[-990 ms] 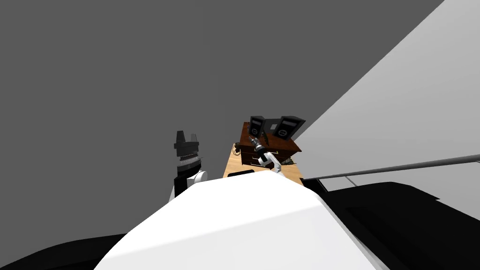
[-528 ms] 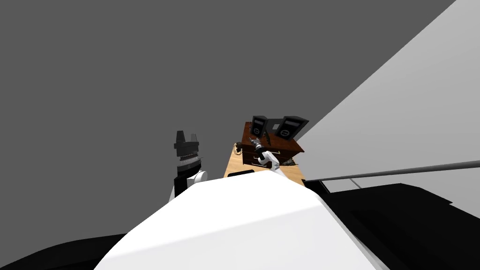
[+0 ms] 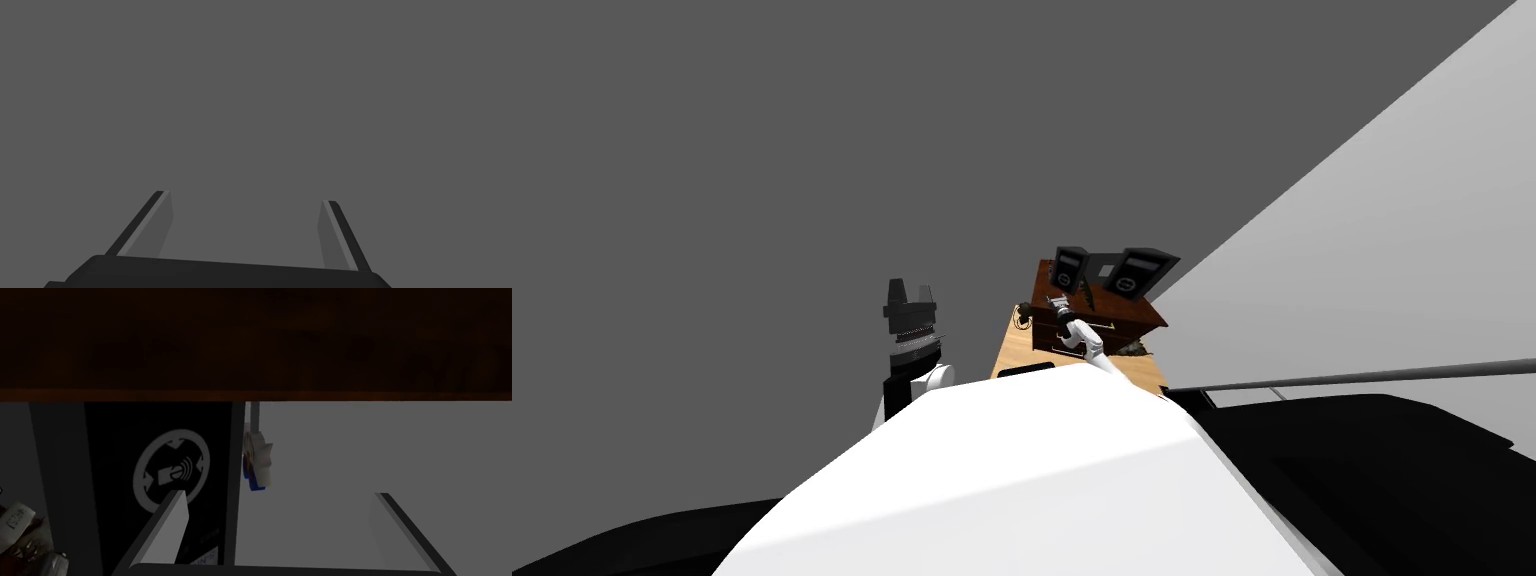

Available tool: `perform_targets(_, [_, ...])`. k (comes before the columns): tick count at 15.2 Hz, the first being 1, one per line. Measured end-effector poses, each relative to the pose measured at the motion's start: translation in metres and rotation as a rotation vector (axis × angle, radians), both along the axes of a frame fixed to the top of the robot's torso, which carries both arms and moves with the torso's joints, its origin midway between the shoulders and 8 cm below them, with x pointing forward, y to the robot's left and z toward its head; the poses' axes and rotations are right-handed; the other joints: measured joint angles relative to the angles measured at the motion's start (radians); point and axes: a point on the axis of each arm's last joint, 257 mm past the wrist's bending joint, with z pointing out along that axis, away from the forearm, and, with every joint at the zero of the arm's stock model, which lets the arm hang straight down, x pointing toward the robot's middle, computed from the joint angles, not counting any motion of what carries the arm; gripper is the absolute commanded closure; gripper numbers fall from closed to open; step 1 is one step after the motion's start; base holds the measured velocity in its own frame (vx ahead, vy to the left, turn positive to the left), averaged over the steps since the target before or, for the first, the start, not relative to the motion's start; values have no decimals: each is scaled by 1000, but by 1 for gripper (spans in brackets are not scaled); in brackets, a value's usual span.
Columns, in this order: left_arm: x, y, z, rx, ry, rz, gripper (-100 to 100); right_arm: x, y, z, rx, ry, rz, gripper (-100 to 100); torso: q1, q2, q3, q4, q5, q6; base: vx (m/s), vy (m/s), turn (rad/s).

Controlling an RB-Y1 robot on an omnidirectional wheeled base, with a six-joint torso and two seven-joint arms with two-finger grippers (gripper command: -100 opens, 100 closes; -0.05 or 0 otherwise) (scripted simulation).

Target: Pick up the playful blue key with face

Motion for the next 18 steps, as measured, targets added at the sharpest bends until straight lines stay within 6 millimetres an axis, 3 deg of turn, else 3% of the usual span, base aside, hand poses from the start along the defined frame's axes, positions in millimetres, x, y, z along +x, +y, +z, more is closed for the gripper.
perform_targets(9, [0, 0, 0, 0, 0, 0, 0, 15, -30, -11, -316, 40, -72, -100, 0, -1, 0, 0, 0, 0, -4, 27, 53])
perform_targets(18, [0, 0, 0, 0, 0, 0, 0, 26, -66, -3, -667, 64, -163, -100, 0, -2, -1, 0, 0, 0, 6, 26, 56])
